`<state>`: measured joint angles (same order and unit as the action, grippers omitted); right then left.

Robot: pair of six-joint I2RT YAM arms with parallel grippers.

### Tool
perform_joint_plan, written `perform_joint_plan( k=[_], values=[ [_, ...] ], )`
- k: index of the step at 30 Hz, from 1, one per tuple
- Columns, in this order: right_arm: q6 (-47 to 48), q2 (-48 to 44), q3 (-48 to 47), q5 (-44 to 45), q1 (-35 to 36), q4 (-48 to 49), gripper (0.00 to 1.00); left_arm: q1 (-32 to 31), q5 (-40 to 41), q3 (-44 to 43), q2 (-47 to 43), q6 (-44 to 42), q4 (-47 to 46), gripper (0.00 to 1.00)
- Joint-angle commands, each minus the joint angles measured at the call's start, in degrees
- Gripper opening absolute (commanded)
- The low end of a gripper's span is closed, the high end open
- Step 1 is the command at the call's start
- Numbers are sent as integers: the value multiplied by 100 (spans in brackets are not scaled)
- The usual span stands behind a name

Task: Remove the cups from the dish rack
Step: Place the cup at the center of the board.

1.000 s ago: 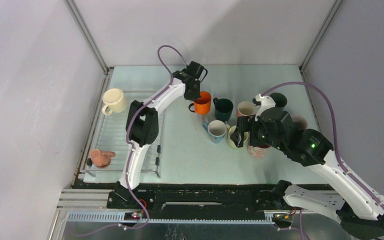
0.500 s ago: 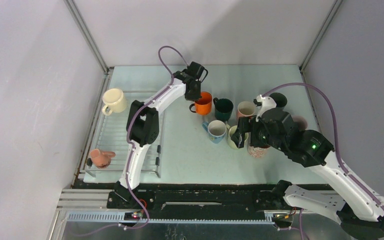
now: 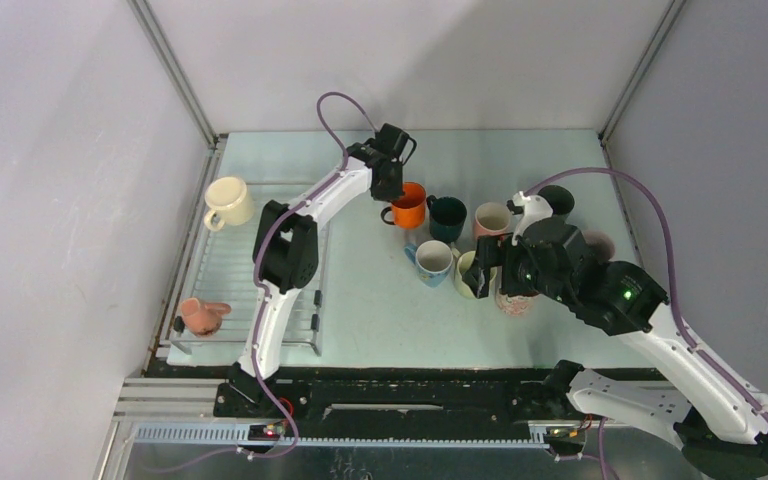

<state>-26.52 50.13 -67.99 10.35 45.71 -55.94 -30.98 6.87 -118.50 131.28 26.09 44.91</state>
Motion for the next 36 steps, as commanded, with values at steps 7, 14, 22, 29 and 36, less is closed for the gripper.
perform_joint_plan(
  k=[7, 14, 22, 29, 36],
  values=[
    [-107, -65, 43, -10, -40, 42, 100, -57, -62, 112, -292, 18, -316, 25],
    [-92, -32, 51, -23, -41, 103, 100, -57, -81, 22, -358, -40, -309, 33],
    [-81, -4, 55, -47, -44, 151, 100, -55, -92, -226, -496, -151, -210, 51],
    [-64, 7, 55, -51, -54, 171, 100, -56, -171, -433, -691, -209, -188, 71],
    [-55, 5, 54, -65, -63, 200, 100, -57, -175, -557, -1017, -274, -127, 84]
  ],
)
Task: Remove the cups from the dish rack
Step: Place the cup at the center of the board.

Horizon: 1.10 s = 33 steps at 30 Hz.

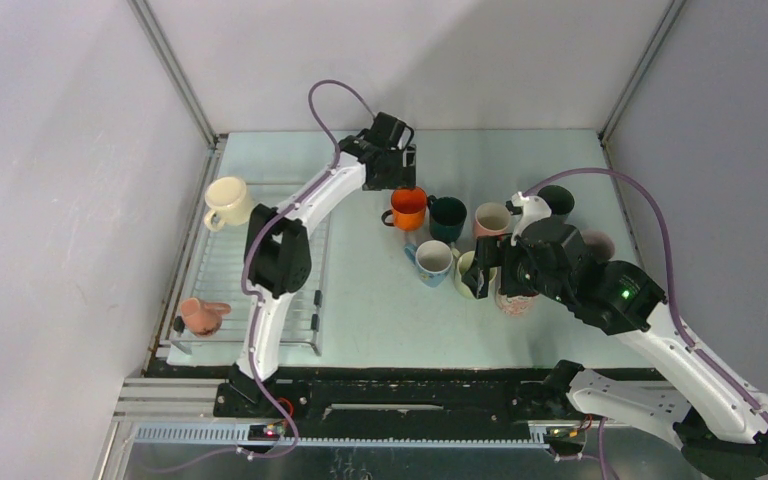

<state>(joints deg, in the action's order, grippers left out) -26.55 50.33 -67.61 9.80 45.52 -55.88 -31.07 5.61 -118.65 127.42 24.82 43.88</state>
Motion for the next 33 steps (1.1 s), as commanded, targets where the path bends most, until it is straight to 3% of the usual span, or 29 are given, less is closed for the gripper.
perform_joint_plan(
  k=[1, 7, 14, 23, 33],
  values=[
    [-45, -22, 18, -13, -47, 192, 100, -48, -32, -552, -696, -157, -16, 86],
    [-21, -27, 13, -26, -75, 208, 100, -44, 68, -544, -1133, -179, 46, 99],
    [-5, 12, 18, -105, -79, 289, 100, -48, 424, -21, -1881, -78, 118, 100],
    [77, 122, 19, -238, -95, 468, 100, -4, 1513, 1731, -3436, 487, 303, 100],
    [212, 229, 298, -573, -194, 831, 100, 479, 2238, 4081, -5348, 1474, 625, 100]
  ],
)
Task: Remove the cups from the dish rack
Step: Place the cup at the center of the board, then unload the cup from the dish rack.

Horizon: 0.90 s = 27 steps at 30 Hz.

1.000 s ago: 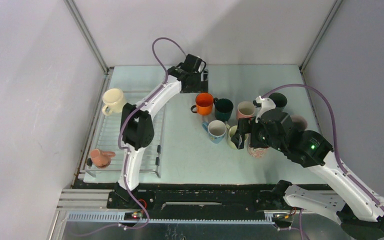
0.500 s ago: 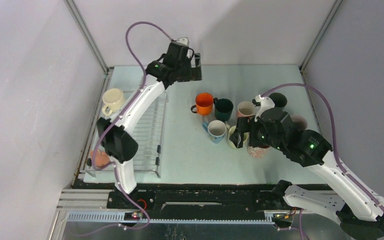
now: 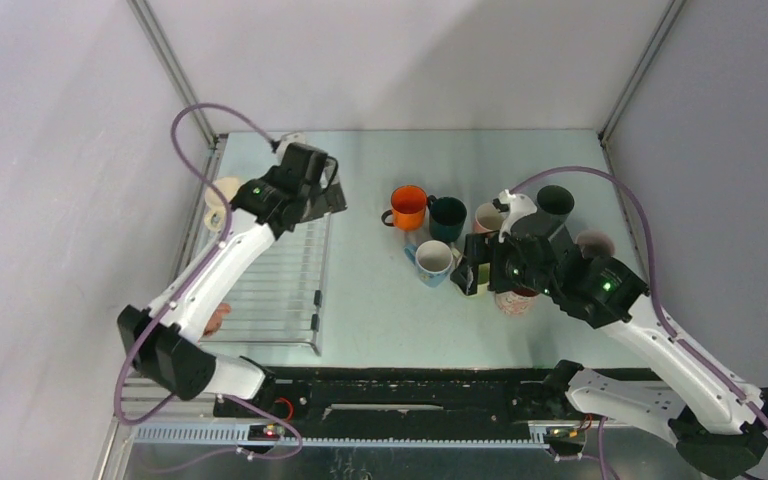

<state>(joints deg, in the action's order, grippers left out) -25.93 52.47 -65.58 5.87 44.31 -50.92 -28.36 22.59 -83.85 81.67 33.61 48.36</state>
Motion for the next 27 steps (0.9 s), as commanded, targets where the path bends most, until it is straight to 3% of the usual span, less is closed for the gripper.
perform_joint_plan(
  k=[1, 15, 27],
  values=[
    [175, 13, 144, -227, -97, 430, 100, 268, 592, 783, -915, 704, 255, 100],
    [334, 532, 433, -1060, -425, 1254, 100, 1433, 1325, 2435, -2597, 2037, 1597, 100],
    [464, 755, 494, -1403, -529, 1339, 100, 2919, 1710, 2842, -2631, 2794, 2308, 100]
  ],
)
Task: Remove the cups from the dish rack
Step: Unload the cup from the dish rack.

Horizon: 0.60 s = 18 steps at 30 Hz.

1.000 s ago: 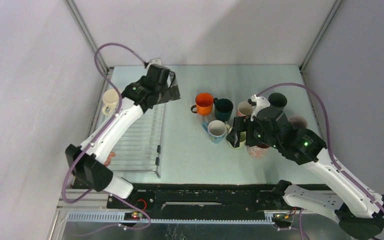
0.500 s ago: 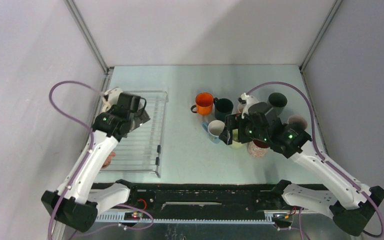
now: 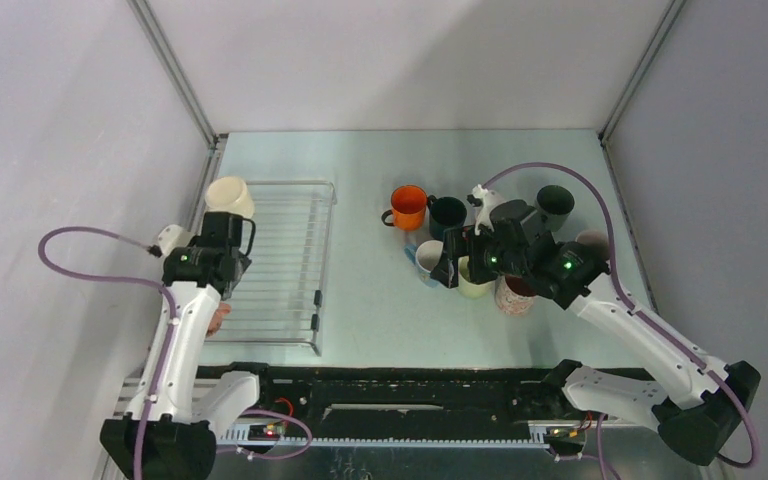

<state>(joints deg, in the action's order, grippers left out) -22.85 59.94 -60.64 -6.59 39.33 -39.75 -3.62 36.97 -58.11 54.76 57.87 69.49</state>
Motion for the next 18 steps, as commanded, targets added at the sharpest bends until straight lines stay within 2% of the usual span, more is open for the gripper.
perform_joint_plan(
  k=[1, 9, 18],
  values=[
    [157, 15, 4, -165, -29, 214, 100, 663, 206, 314, 87, 322, 146, 100],
    [202, 51, 39, -198, -39, 198, 100, 1745, -107, 582, 211, -8, -415, 100],
    [243, 121, 42, -231, -48, 217, 100, 2417, -269, 813, 554, -166, -880, 100]
  ],
)
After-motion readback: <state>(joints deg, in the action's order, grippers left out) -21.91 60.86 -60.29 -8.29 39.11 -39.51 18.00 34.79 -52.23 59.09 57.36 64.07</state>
